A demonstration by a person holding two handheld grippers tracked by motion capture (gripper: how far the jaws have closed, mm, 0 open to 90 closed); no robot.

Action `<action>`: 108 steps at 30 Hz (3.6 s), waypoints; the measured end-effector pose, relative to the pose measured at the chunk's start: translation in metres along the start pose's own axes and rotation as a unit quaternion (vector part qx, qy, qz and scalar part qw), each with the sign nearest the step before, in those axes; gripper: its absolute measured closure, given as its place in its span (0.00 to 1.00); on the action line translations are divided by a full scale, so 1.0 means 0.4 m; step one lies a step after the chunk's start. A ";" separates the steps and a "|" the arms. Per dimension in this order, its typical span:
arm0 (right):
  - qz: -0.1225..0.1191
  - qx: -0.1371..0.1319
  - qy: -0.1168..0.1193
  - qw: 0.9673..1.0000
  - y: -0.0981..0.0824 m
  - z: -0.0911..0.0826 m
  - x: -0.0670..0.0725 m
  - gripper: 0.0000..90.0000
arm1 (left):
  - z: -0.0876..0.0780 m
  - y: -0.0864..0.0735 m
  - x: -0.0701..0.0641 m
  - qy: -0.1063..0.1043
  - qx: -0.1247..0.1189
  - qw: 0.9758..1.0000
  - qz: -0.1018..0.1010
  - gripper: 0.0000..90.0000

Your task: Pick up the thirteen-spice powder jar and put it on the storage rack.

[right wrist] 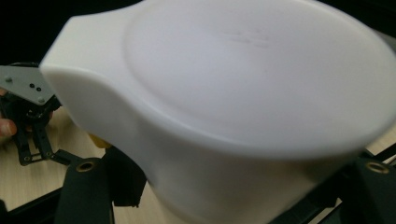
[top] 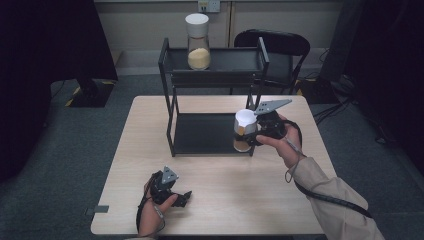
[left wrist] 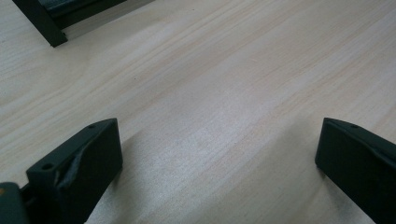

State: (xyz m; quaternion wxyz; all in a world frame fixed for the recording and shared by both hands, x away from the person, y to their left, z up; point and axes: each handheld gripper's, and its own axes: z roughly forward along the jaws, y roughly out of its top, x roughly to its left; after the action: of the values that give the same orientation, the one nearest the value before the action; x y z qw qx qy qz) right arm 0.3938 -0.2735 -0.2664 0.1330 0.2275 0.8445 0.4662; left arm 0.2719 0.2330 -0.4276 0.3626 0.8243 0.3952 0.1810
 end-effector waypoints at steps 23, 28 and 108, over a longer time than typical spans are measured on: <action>-0.010 -0.003 -0.010 1.000 0.132 -0.021 -0.038 0.34 | 0.000 0.000 0.000 0.000 0.000 1.000 0.000 0.00; -0.011 -0.004 -0.013 1.000 0.166 -0.029 -0.046 0.34 | 0.000 0.000 0.000 0.000 0.000 1.000 0.000 0.00; 0.038 -0.074 -0.085 0.993 0.454 -0.056 -0.148 0.34 | 0.000 0.000 0.001 -0.001 0.000 1.000 0.001 0.00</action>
State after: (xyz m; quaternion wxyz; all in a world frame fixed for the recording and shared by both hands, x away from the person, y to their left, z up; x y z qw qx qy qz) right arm 0.4823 -0.2362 -0.0999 0.2027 0.2873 0.7840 0.5116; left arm 0.2722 0.2332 -0.4274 0.3625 0.8248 0.3944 0.1808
